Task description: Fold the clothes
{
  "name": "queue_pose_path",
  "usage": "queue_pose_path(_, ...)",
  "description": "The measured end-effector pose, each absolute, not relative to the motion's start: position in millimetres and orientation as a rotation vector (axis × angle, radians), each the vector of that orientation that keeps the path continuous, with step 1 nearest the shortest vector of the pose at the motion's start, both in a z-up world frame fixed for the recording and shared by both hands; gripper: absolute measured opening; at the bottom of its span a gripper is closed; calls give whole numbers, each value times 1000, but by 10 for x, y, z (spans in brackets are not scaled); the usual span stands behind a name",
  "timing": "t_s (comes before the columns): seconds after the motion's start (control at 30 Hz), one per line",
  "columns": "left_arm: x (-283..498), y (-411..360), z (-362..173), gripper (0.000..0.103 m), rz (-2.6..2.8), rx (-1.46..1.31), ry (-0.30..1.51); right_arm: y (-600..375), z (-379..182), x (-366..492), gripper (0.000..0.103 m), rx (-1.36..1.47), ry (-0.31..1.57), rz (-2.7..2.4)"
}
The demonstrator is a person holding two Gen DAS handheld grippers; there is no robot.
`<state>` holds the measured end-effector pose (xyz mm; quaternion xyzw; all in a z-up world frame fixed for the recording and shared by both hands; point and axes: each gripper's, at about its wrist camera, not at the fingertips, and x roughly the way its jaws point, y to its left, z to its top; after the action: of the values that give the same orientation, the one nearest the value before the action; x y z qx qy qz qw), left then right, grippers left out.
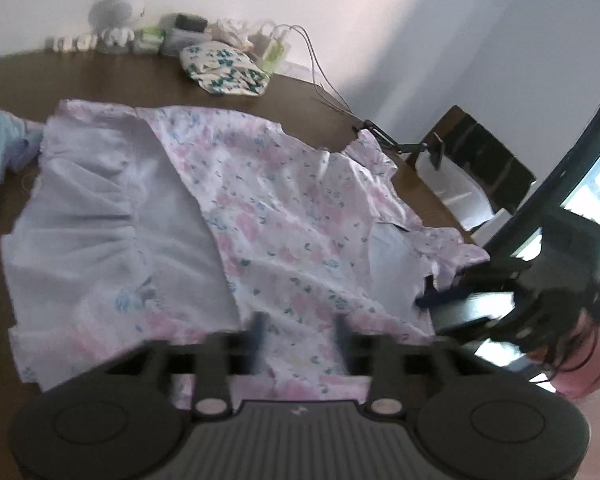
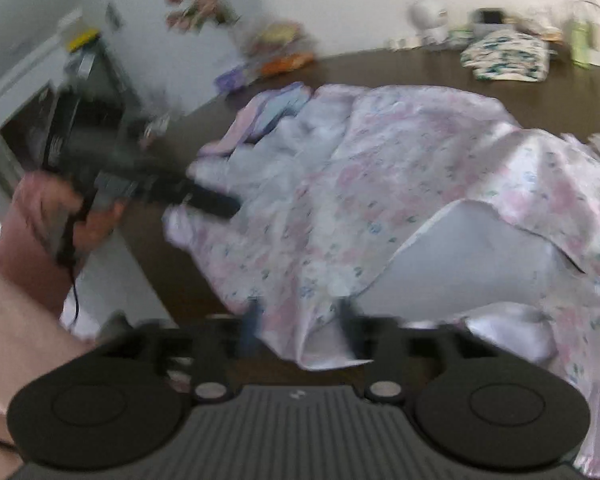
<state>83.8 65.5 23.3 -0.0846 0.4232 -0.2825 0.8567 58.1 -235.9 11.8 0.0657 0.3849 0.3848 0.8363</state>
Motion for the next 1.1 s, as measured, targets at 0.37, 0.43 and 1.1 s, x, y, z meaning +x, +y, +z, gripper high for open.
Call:
queue_pose_path(0.37, 985, 512, 32, 42, -508, -32, 936, -2664, 219, 860, 56, 74, 734, 349)
queue_pose_path(0.43, 900, 505, 33, 34, -526, 8, 937, -2788, 175, 859, 56, 73, 760, 298)
queue_pose_path(1.1, 1420, 357, 45, 62, -433, -118, 943, -1885, -117, 1309, 0, -589, 687, 291)
